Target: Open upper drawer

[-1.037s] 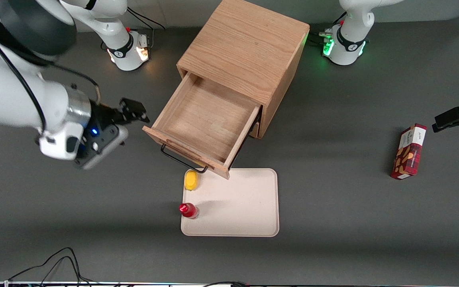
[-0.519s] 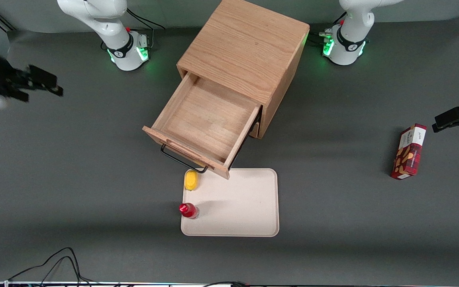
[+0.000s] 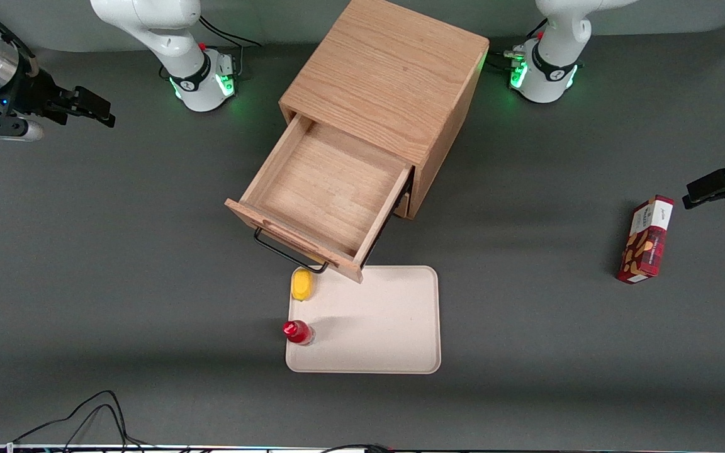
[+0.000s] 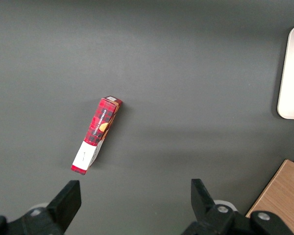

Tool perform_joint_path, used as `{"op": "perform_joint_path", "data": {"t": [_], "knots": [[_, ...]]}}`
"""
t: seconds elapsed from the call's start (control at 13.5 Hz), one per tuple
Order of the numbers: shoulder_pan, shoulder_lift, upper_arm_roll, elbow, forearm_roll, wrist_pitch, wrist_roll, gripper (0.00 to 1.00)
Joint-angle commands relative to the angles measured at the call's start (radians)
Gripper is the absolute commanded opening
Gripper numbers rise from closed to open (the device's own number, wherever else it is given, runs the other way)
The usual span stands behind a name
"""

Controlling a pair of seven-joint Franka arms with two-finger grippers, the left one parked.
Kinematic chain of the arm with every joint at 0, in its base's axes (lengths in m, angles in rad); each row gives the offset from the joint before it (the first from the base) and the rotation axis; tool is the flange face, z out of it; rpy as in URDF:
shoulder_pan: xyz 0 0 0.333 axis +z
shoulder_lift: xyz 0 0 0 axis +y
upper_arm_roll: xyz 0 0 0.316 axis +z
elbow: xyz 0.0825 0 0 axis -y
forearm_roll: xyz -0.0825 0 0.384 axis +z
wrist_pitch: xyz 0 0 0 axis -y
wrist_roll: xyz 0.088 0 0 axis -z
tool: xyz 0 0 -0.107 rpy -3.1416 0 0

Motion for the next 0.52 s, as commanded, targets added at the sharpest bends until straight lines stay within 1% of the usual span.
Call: {"op": "perform_joint_path", "data": {"t": [0.0,0.15,0.44], "knots": [[0.003,0.024,-0.006,0.024,-0.055,0.019,0.057,1.00],[0.006,0.047,-0.033,0.046,-0.054,0.019,0.187,1.00],[0.012,0.047,-0.033,0.047,-0.052,0.016,0.188,1.00]]}}
